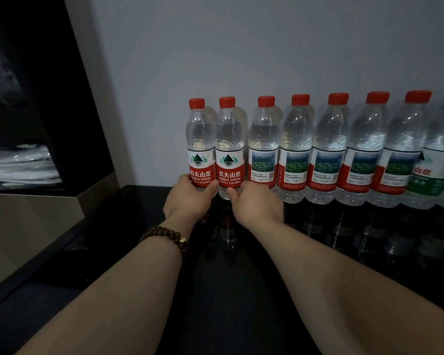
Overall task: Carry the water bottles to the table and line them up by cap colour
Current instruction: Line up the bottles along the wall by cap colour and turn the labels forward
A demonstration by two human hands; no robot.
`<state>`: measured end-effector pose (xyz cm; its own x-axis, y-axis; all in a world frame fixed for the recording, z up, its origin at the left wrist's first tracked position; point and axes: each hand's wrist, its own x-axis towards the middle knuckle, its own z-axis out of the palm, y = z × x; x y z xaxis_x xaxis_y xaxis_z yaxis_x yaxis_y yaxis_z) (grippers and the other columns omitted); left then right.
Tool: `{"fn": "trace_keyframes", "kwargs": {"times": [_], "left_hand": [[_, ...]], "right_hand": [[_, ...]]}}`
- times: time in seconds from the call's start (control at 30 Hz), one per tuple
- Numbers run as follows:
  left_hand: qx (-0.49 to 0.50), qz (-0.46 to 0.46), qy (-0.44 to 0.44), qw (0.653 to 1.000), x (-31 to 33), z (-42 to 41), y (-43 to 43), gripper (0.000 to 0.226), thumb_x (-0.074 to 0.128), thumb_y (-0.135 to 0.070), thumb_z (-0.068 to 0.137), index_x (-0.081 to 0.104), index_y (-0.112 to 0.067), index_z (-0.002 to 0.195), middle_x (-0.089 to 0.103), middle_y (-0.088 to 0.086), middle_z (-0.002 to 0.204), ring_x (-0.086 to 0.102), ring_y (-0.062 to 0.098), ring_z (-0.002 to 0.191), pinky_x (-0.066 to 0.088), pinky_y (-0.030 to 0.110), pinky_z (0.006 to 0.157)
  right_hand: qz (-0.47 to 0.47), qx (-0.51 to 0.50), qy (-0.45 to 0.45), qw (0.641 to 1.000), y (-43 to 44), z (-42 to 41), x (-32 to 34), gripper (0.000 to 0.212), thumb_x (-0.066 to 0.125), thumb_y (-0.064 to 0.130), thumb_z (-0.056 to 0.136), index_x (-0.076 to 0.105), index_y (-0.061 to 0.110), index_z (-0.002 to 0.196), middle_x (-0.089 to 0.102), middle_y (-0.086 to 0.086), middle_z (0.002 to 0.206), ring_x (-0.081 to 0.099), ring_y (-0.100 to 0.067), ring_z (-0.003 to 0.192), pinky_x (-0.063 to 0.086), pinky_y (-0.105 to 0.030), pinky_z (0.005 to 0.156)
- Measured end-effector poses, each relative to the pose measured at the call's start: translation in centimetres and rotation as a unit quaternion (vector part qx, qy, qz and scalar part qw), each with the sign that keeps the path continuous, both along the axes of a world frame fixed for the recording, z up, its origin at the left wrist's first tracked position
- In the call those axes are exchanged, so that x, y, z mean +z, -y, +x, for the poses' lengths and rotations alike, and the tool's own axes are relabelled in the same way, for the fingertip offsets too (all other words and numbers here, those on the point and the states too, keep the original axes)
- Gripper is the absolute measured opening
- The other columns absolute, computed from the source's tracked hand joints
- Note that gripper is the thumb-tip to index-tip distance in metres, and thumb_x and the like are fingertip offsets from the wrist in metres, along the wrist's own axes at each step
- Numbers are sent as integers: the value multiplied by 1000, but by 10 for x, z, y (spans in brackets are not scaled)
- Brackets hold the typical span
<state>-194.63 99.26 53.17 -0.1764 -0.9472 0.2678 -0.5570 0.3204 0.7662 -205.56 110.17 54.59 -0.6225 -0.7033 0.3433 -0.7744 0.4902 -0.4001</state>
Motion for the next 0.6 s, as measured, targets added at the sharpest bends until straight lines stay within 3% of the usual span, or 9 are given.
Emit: {"fn": "trace_keyframes", "kwargs": {"times": [0.17, 0.6], "left_hand": [[5, 1, 3, 1000, 0, 0, 1, 61, 70, -60, 88, 52, -27, 136, 68, -5, 126, 67, 19, 107, 51, 34, 74], [39, 14, -16, 999, 1, -1, 2, 63, 75, -57, 86, 51, -24, 135, 68, -2, 126, 68, 21, 107, 48, 32, 66]], "right_hand": [[8, 3, 9, 1000, 0, 0, 1, 42, 46, 58, 101, 65, 21, 108, 69, -4, 101, 65, -27, 92, 42, -34, 64], [33, 21, -29, 999, -2, 3, 0, 44, 39, 55, 104, 57, 20, 126, 68, -8, 117, 64, -31, 107, 41, -36, 71]]}}
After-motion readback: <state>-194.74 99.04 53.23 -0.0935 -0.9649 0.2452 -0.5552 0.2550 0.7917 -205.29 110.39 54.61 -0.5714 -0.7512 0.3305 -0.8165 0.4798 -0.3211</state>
